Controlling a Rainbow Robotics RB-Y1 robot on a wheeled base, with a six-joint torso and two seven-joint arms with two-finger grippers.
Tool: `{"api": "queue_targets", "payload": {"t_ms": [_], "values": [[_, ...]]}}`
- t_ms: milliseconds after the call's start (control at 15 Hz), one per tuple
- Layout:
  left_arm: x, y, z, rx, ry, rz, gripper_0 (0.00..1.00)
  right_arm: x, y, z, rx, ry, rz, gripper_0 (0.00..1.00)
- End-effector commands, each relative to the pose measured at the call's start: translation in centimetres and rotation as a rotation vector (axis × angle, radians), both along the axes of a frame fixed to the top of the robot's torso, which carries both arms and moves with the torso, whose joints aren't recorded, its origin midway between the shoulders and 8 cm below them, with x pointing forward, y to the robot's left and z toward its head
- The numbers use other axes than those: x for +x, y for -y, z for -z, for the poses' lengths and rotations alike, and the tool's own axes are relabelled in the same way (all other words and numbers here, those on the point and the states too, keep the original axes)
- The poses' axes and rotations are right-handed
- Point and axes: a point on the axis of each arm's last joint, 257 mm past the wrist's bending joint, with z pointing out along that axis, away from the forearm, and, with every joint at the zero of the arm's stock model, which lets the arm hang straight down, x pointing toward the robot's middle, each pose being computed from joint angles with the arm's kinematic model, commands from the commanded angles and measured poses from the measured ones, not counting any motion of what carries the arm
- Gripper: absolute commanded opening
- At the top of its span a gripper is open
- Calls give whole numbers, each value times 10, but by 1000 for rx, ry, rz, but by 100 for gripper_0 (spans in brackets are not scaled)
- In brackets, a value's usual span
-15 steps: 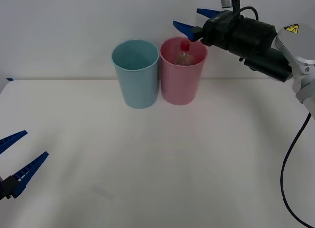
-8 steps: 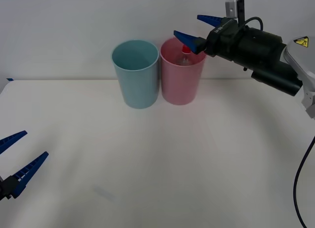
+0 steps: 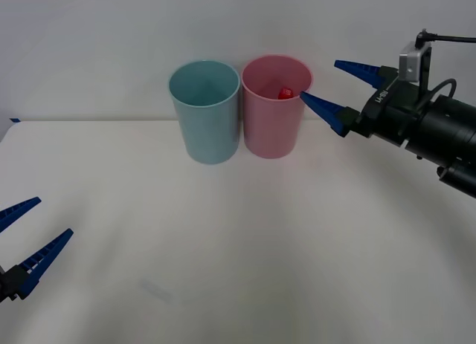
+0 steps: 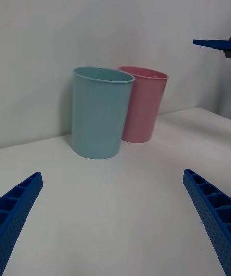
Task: Grasp the object on the table and drop it into the matching bin: aluminum can to the light blue bin, PET bottle to the pink bin.
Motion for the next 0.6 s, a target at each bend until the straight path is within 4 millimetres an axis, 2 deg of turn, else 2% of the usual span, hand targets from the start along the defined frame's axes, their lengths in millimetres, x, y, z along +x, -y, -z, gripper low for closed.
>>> {"api": "queue_targets", "payload": {"t_ms": [67,333,600], "values": [[0,0,0,0,0,0,100,-24,26,21,0,-28,36,100],[0,0,0,0,0,0,100,-47,68,61,6,-84,125,100],[0,0,0,0,0,0,100,-74,109,93,-53,-39,211,100]]}}
